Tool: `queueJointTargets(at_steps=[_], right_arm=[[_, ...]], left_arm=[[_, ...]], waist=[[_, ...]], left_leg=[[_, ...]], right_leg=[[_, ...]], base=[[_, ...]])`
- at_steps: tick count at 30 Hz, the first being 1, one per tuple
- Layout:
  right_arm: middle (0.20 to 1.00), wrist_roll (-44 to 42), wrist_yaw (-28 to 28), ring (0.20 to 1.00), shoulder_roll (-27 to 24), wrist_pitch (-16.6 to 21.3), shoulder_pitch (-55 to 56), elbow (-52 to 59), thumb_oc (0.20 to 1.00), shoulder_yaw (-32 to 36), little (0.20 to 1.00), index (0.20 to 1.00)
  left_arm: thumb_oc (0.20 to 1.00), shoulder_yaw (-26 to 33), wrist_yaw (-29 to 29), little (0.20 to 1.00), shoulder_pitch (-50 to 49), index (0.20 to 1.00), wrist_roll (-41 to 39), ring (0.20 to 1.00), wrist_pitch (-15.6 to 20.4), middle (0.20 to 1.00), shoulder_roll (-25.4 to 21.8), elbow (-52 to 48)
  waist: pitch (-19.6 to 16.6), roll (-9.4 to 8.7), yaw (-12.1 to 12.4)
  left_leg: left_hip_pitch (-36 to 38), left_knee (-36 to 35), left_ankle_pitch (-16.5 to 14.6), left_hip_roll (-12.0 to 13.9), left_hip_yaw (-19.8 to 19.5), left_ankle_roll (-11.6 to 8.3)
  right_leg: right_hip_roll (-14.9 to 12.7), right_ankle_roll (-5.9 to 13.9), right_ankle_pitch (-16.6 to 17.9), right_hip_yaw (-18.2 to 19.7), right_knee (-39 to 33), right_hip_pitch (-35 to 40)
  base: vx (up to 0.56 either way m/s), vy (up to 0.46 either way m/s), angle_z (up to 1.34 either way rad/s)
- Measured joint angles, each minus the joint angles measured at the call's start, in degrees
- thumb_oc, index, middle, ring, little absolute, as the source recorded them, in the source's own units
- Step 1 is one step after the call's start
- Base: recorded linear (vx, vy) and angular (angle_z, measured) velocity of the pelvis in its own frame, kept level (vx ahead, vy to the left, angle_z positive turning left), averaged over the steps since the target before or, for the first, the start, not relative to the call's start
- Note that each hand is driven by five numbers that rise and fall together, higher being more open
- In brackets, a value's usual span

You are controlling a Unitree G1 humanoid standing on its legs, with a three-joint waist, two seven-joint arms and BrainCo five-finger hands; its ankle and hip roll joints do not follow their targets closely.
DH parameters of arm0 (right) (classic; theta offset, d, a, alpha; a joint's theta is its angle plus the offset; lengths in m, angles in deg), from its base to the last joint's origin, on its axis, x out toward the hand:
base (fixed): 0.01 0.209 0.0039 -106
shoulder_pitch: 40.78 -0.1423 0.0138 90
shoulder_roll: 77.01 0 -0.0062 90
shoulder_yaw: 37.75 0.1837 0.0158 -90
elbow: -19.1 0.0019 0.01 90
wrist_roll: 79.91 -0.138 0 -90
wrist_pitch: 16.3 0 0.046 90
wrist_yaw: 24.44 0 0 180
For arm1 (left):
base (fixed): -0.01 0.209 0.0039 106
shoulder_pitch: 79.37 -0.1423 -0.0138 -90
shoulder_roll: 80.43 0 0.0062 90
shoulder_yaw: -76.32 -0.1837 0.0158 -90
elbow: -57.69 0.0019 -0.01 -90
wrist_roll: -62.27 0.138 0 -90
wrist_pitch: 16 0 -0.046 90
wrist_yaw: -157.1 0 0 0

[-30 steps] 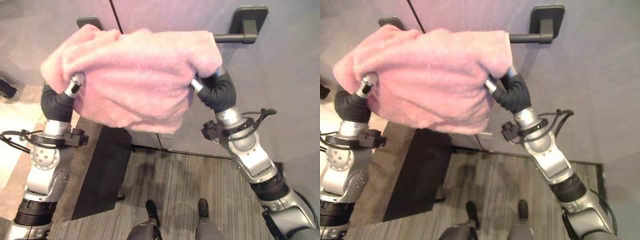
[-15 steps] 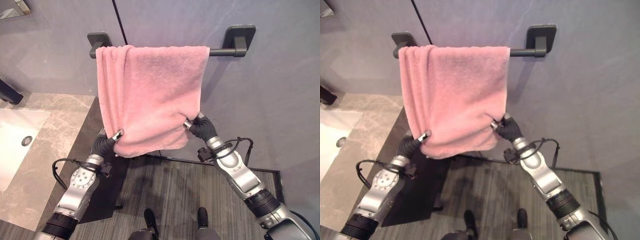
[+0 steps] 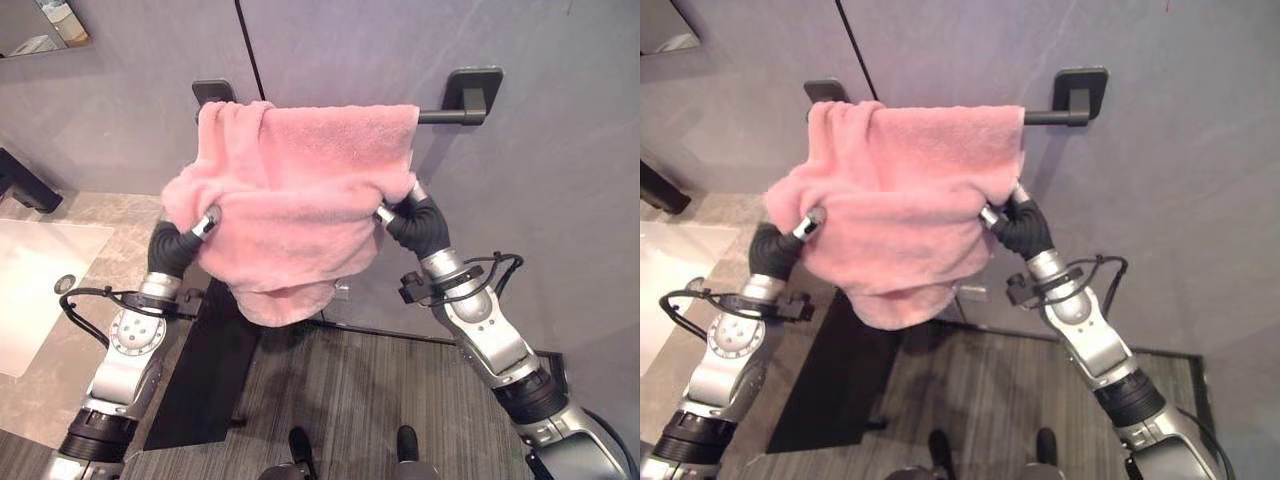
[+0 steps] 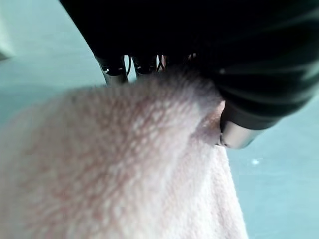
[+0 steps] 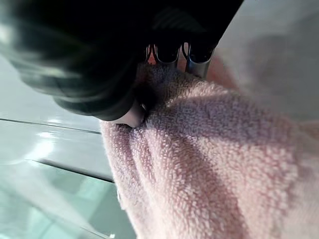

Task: Put brush and paste in cup on sink, flatten towel.

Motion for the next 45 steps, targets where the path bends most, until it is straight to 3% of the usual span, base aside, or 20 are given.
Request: queueJointTargets(at_steps=[5, 19, 28, 38, 39, 40, 41, 42, 45], right_arm=[[0.200, 0.0, 1.2, 0.200, 0.1, 1.6, -0.1, 3.2, 0.200, 1.9, 0.200, 0.200], [0.200, -0.2, 1.3, 0.200, -0.1, 1.9, 2.4, 3.0, 0.200, 2.1, 0.200, 0.200], [0.200, -2.2, 1.1, 0.200, 0.1, 1.8, 4.4, -1.0, 0.200, 0.4, 0.200, 0.200], [0.200, -2.3, 0.5, 0.200, 0.4, 0.9, 5.8, -4.2, 0.200, -1.9, 0.200, 0.200], [0.256, -2.3, 0.2, 0.256, 0.4, 0.9, 5.8, -4.2, 0.256, -1.9, 0.256, 0.256], [0.501, -2.3, 0.0, 0.501, 0.4, 0.8, 5.9, -4.6, 0.501, -2.0, 0.501, 0.501], [0.658, -2.3, 0.0, 0.658, 0.4, 0.6, 5.9, -4.6, 0.658, -2.1, 0.658, 0.658], [1.000, -2.3, 0.0, 1.000, 0.4, 0.0, 6.0, -4.7, 1.000, -2.6, 1.000, 1.000], [1.000, -2.3, 0.0, 1.000, 0.3, -0.4, 6.3, -5.1, 1.000, -2.7, 1.000, 1.000]], left_arm=[[0.200, 0.6, 0.7, 0.200, 0.6, 0.200, -0.2, 0.200, 1.4, 0.200, 0.2, -3.8], [0.200, -1.5, 0.5, 0.200, -0.5, 0.200, -0.6, 0.200, 1.7, 0.200, 2.3, -2.6], [0.200, -6.9, -0.6, 0.200, -1.0, 0.200, -1.1, 0.200, 0.3, 0.200, 3.8, 4.9], [0.200, -7.2, -1.4, 0.200, -2.9, 0.200, -1.2, 0.200, -0.9, 0.200, 4.9, 8.1], [0.200, -7.2, -1.4, 0.200, -3.0, 0.200, -1.2, 0.200, -0.9, 0.200, 4.9, 8.1], [0.200, -7.2, -1.5, 0.200, -3.0, 0.200, -1.2, 0.200, -1.0, 0.200, 5.1, 8.8], [0.200, -7.3, -1.5, 0.200, -3.0, 0.200, -1.2, 0.200, -1.1, 0.200, 5.1, 9.0], [0.200, -7.4, -1.5, 0.200, -3.0, 0.200, -1.2, 0.200, -1.3, 0.200, 5.3, 10.2], [0.200, -7.3, -1.4, 0.200, -3.3, 0.200, -1.2, 0.200, -1.7, 0.200, 6.0, 11.3]], waist=[[-0.3, 0.43, -0.1], [-0.7, 1.05, -0.9], [-0.8, 1.22, -1.7], [-0.9, 1.30, -1.7], [-0.9, 1.33, -1.7], [-1.0, 1.41, -1.7], [-1.0, 1.44, -1.7], [-1.1, 1.63, -1.7], [-1.2, 1.79, -1.7]], left_leg=[[0.2, 0.0, -0.1, 0.0, 0.7, 0.02], [0.0, 0.0, -0.2, 0.0, 1.5, -0.07], [-0.1, 0.0, -0.3, 0.0, 1.5, -0.07], [-0.2, 0.0, -0.3, 0.0, 1.4, -0.04], [-0.3, 0.0, -0.3, 0.0, 1.4, -0.04], [-0.2, 0.0, -0.3, 0.0, 1.4, -0.04], [-0.3, 0.0, -0.3, 0.0, 1.4, -0.04], [-0.3, 0.0, -0.3, 0.0, 1.4, -0.04], [-0.3, 0.0, -0.3, 0.1, 1.4, -0.04]], right_leg=[[0.0, 0.01, 0.0, 0.6, 0.0, -0.2], [0.0, 0.02, 0.1, 1.5, 0.0, -1.0], [0.0, 0.02, 0.1, 1.5, 0.0, -1.1], [0.0, 0.01, 0.0, 1.4, 0.0, -1.1], [0.0, 0.01, 0.0, 1.4, 0.0, -1.1], [0.0, 0.01, 0.0, 1.4, 0.0, -1.1], [0.0, 0.01, 0.0, 1.4, 0.0, -1.1], [0.0, 0.01, 0.0, 1.4, 0.0, -1.2], [0.1, 0.01, 0.0, 1.3, 0.0, -1.2]], base=[[0.00, 0.001, -0.05], [0.00, -0.005, -0.03], [0.00, 0.000, 0.00], [0.00, 0.000, 0.00], [0.00, 0.000, 0.00], [0.00, 0.000, 0.00], [0.00, 0.000, 0.00], [0.00, 0.000, 0.00], [0.00, 0.000, 0.00]])
